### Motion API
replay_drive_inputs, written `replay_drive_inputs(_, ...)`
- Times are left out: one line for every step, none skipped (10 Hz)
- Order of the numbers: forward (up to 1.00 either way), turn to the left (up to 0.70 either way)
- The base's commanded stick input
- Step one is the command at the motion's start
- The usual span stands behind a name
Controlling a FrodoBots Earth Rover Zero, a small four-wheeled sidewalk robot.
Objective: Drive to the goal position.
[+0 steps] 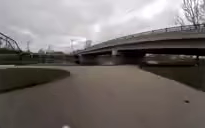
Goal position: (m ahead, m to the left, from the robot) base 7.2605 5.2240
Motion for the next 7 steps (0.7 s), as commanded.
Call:
replay_drive_inputs(1.0, 0.0)
replay_drive_inputs(1.0, 0.29)
replay_drive_inputs(1.0, 0.19)
replay_drive_inputs(1.0, 0.04)
replay_drive_inputs(1.0, 0.0)
replay_drive_inputs(1.0, 0.0)
replay_drive_inputs(1.0, 0.0)
